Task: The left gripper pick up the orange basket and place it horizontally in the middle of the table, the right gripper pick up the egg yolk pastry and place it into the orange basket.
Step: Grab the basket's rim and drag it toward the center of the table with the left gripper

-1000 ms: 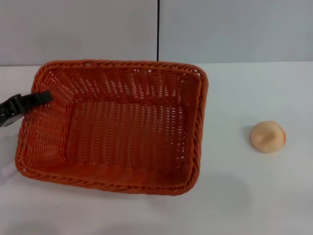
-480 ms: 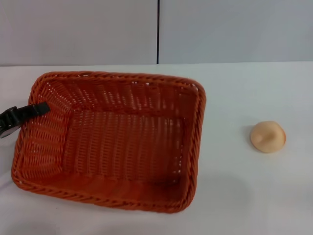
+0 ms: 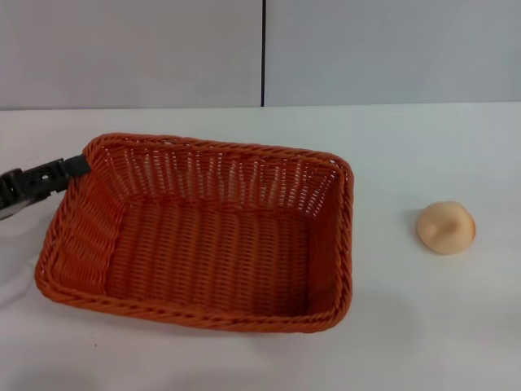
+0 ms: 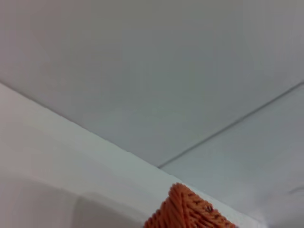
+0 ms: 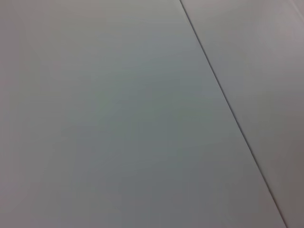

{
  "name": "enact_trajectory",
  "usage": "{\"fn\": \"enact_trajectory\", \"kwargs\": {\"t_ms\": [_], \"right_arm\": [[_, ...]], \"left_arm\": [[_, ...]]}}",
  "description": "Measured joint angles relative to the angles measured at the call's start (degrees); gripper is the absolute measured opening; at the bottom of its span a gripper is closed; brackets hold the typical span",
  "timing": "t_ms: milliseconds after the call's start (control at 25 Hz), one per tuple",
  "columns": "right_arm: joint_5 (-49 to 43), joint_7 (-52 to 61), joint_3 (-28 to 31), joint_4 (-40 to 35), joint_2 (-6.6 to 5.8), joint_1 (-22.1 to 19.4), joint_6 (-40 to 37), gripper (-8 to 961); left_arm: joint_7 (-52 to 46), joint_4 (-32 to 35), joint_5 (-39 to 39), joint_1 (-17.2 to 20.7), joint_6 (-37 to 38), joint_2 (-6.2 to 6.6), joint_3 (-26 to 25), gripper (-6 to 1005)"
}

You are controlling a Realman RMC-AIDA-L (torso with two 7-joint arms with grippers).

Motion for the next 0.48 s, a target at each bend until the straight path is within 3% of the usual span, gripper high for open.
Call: {"fn": "enact_trajectory", "kwargs": {"t_ms": [280, 480], "right_arm": [[0.0, 0.0, 0.0, -0.5, -0.03, 0.0, 0.0, 799], [0.0, 0.0, 0.0, -1.2, -0.04, 0.0, 0.2, 798]], "left_arm": [[-1.5, 0.0, 2.5, -1.3, 2.8, 0.95, -0.5, 709], [-2.8, 0.0, 6.8, -2.2, 6.2, 1.37, -2.1, 724]]}}
